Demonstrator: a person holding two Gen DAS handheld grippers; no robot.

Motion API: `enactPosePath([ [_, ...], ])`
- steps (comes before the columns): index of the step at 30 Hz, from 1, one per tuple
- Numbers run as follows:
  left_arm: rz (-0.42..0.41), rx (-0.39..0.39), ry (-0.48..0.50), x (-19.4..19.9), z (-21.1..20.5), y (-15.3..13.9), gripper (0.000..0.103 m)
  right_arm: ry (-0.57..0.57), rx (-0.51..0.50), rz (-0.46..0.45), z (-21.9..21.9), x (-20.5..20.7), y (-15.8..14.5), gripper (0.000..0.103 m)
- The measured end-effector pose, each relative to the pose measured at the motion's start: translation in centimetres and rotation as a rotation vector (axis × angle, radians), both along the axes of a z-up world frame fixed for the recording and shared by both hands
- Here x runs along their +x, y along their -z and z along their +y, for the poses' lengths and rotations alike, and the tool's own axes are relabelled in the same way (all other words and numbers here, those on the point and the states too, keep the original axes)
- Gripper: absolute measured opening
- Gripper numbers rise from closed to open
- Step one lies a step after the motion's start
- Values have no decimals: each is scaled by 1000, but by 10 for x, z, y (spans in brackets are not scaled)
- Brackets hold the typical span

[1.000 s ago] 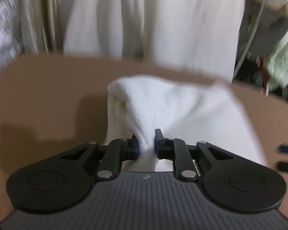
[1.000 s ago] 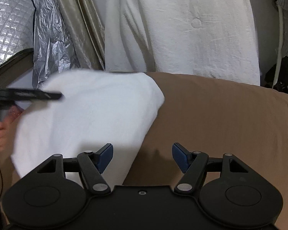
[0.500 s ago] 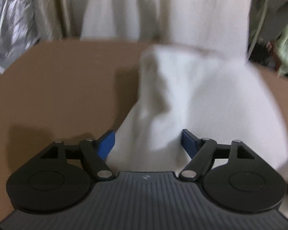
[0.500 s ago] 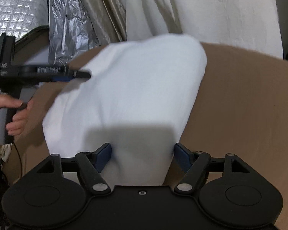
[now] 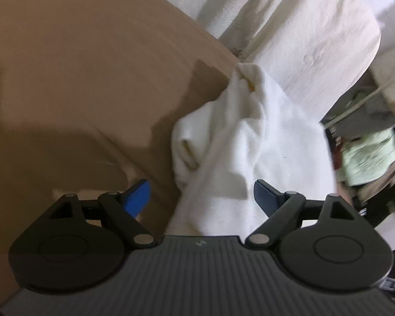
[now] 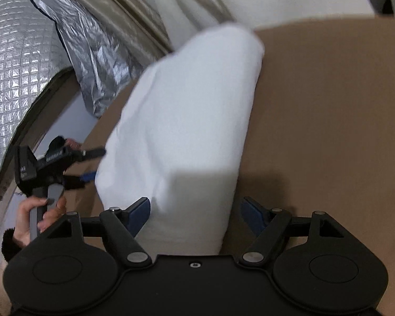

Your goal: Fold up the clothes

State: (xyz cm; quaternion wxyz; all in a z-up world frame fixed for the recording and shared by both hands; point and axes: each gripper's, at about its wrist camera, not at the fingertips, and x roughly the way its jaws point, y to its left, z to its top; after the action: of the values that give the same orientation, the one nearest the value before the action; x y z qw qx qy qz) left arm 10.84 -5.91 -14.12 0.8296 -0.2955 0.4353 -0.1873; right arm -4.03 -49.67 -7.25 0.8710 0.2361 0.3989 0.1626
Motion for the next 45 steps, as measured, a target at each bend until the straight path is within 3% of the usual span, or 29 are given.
enactPosePath([
  [3, 12, -58, 24, 4, 4, 10, 86, 31, -1, -33, -8, 9, -13, 81],
  [8, 98, -203, 109, 11, -12, 43, 87, 88, 58, 9, -15, 35, -8, 81],
  [10, 87, -170, 100, 10, -24, 50, 90, 102, 90, 36, -13, 49, -1, 81],
  [12, 60, -163, 88, 9, -33, 54, 101, 123, 143, 69, -11, 66, 11, 83],
  [14, 31, -168, 66, 7, -41, 56, 103, 144, 203, 102, -8, 85, 26, 96],
  [15, 8, -134, 76, 7, -49, 56, 103, 154, 231, 120, -7, 97, 35, 100],
  [16, -16, -100, 95, 8, -53, 54, 99, 155, 238, 124, -3, 108, 41, 103],
  [18, -53, -63, 118, 3, -54, 47, 72, 156, 246, 128, 3, 130, 53, 103],
  [20, -70, -57, 120, 1, -49, 39, 38, 177, 250, 83, 14, 136, 46, 90],
  [21, -74, -61, 115, 1, -45, 34, 35, 171, 214, 56, 22, 132, 38, 86],
  [22, -89, -51, 116, 1, -43, 28, 31, 162, 171, 29, 29, 126, 28, 74],
  [23, -104, -40, 118, 1, -42, 23, 30, 153, 127, 1, 36, 121, 19, 66],
  [25, -147, -9, 123, 0, -47, 15, 29, 117, 76, -48, 47, 104, -3, 60],
  [29, -270, 97, 147, -16, -61, -15, 28, 81, -7, -154, 67, 67, -40, 59],
  [32, -304, 93, 142, -22, -58, -31, 28, 69, -69, -206, 77, 53, -54, 59],
  [37, -300, 115, 138, -22, -56, -40, 28, 98, -43, -195, 73, 56, -56, 59],
  [45, -261, 164, 167, -18, -63, -29, 28, 127, -55, -154, 65, 48, -37, 59],
])
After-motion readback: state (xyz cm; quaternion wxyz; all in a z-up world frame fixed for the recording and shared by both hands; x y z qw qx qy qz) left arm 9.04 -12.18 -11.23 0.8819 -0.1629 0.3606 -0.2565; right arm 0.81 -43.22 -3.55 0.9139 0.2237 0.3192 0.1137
